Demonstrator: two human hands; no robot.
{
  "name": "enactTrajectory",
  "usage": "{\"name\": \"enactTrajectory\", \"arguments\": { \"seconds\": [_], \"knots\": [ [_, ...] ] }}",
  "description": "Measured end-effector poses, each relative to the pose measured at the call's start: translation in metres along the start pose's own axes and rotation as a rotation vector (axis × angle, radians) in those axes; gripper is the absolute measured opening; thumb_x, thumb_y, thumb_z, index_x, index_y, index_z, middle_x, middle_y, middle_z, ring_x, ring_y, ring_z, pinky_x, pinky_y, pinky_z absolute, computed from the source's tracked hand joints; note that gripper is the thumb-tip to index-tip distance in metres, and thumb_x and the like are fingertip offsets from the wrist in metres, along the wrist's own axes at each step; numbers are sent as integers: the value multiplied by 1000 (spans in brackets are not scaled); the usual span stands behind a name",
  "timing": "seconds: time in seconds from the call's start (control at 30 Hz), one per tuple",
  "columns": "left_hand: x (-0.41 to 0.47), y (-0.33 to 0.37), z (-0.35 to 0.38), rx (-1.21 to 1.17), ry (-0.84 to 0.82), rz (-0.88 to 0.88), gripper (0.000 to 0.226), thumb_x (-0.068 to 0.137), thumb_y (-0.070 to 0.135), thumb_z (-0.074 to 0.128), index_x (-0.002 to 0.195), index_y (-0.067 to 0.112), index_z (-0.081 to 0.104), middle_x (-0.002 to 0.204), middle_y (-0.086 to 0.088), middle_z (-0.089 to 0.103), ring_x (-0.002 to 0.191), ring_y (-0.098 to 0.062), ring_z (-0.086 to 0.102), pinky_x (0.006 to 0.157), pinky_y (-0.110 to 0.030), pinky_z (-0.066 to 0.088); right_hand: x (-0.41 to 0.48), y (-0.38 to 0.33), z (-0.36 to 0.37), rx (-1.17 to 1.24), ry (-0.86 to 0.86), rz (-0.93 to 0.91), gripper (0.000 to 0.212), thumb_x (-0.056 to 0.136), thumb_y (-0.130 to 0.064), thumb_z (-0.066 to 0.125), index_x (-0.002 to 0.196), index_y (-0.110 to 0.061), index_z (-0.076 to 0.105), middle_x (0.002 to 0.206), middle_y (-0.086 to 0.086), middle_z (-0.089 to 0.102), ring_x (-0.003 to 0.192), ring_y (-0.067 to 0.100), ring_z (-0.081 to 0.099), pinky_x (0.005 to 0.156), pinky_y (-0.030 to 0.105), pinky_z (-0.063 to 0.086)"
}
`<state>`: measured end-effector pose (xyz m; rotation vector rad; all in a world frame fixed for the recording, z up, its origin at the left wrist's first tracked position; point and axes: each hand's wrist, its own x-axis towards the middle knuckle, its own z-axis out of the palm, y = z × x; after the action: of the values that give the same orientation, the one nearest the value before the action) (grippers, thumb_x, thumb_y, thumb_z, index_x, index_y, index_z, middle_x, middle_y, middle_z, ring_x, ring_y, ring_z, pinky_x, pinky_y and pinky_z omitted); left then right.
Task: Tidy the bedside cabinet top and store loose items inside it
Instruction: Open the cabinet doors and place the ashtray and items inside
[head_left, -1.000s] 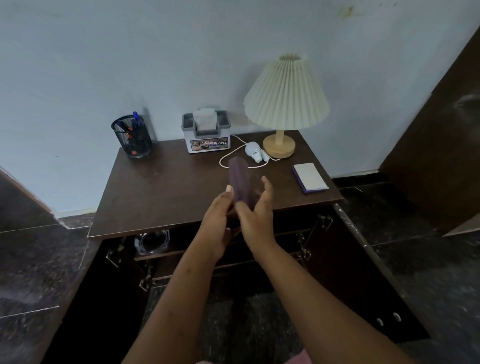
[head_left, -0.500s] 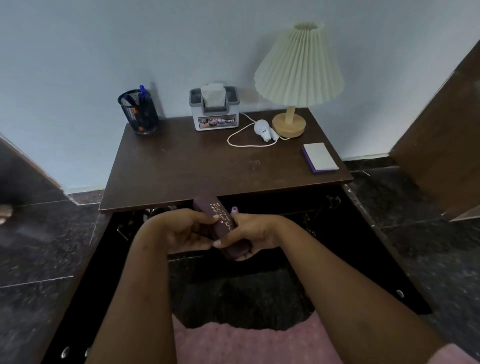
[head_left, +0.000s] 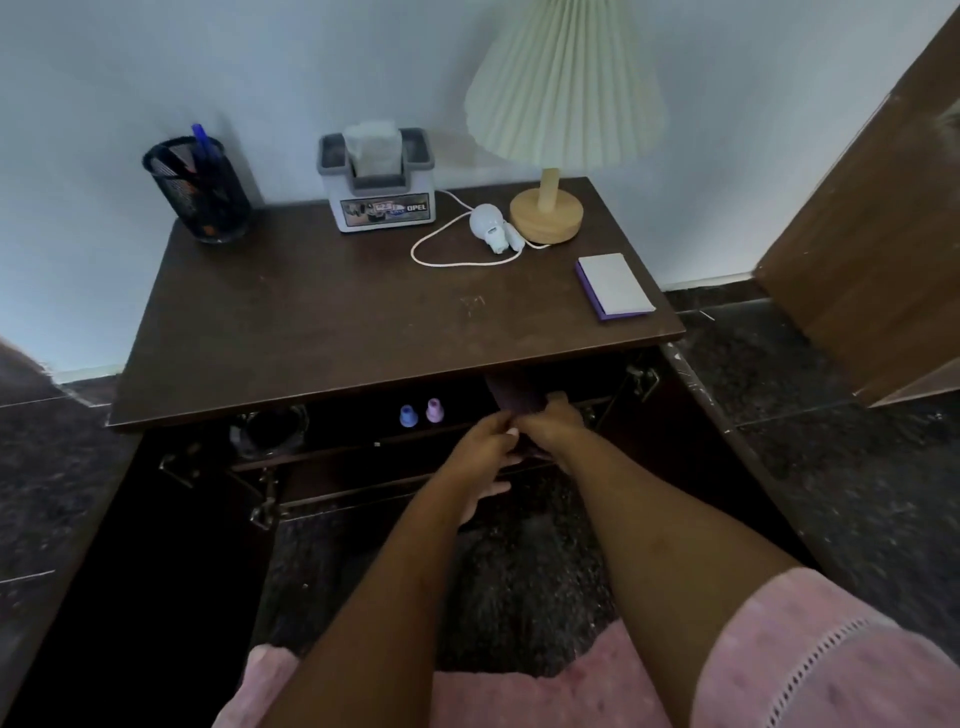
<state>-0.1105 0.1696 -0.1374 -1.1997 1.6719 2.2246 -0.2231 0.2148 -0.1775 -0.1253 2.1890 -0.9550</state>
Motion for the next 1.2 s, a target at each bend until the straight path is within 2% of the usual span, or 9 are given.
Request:
{"name": "enactTrajectory", "arguments": {
  "seconds": [0.07, 0.17, 0.27, 0.33, 0.57, 0.8, 0.87, 0.97, 1.2],
  "knots": [
    [8, -6, 8, 27, -19, 18, 39, 100, 22, 35, 138, 31, 39, 134, 6, 48, 118, -16, 49, 92, -39, 36, 18, 8, -4, -98, 100, 19, 77, 69, -32, 76, 132, -6, 41, 136, 21, 43, 115, 33, 54, 89, 34, 52],
    [21, -12, 13, 23, 8, 33, 43, 100, 18, 36, 142, 28, 35, 142, 6, 40, 122, -16, 43, 94, -40, 34, 36, 15, -9, -112, 174, 76, 74, 71, -32, 74, 133, -8, 41, 135, 21, 37, 111, 33, 53, 85, 34, 54],
    [36, -20, 20, -22, 4, -14, 46, 100, 18, 37, 145, 24, 31, 149, 4, 35, 131, -22, 41, 101, -45, 33, 47, 22, -12, -85, 218, 101, 72, 76, -32, 67, 137, -14, 33, 129, 19, 48, 108, 36, 57, 82, 46, 57],
    [43, -26, 26, -20, -16, -34, 45, 100, 19, 37, 145, 24, 31, 150, 2, 35, 130, -22, 42, 102, -45, 33, 57, 28, -15, -113, 253, 97, 73, 79, -35, 65, 140, -16, 29, 127, 17, 53, 111, 36, 57, 89, 40, 51],
    [59, -33, 37, -98, -36, -69, 43, 99, 29, 40, 142, 27, 36, 143, 3, 43, 109, -14, 46, 96, -39, 36, 90, 30, -19, -96, 369, 135, 68, 87, -35, 61, 142, -9, 30, 138, 19, 44, 118, 34, 51, 77, 30, 39],
    [63, -34, 29, -183, -10, -90, 42, 99, 23, 38, 141, 24, 37, 143, 1, 43, 124, -20, 46, 96, -37, 36, 103, 27, -15, -146, 460, 156, 51, 92, -24, 57, 132, 2, 42, 138, 20, 44, 119, 27, 49, 59, 14, 28],
    [61, -33, 30, -183, -7, -90, 41, 99, 23, 39, 140, 24, 39, 142, 0, 44, 122, -20, 47, 97, -38, 37, 102, 26, -14, -104, 481, 175, 51, 91, -21, 59, 133, 3, 42, 139, 19, 44, 121, 28, 48, 74, 18, 40],
    [60, -30, 32, -196, -17, -84, 43, 99, 20, 39, 142, 23, 36, 143, 0, 44, 125, -22, 46, 100, -38, 37, 100, 24, -14, -103, 499, 164, 48, 91, -17, 59, 131, 4, 45, 135, 20, 49, 125, 30, 45, 98, 29, 37],
    [51, -12, 36, -202, -15, -60, 42, 99, 23, 41, 141, 22, 38, 142, -1, 46, 123, -23, 48, 100, -40, 38, 77, 17, -24, 8, 507, 137, 45, 87, -9, 59, 130, 1, 48, 136, 20, 49, 126, 31, 47, 98, 29, 40]
  ]
}}
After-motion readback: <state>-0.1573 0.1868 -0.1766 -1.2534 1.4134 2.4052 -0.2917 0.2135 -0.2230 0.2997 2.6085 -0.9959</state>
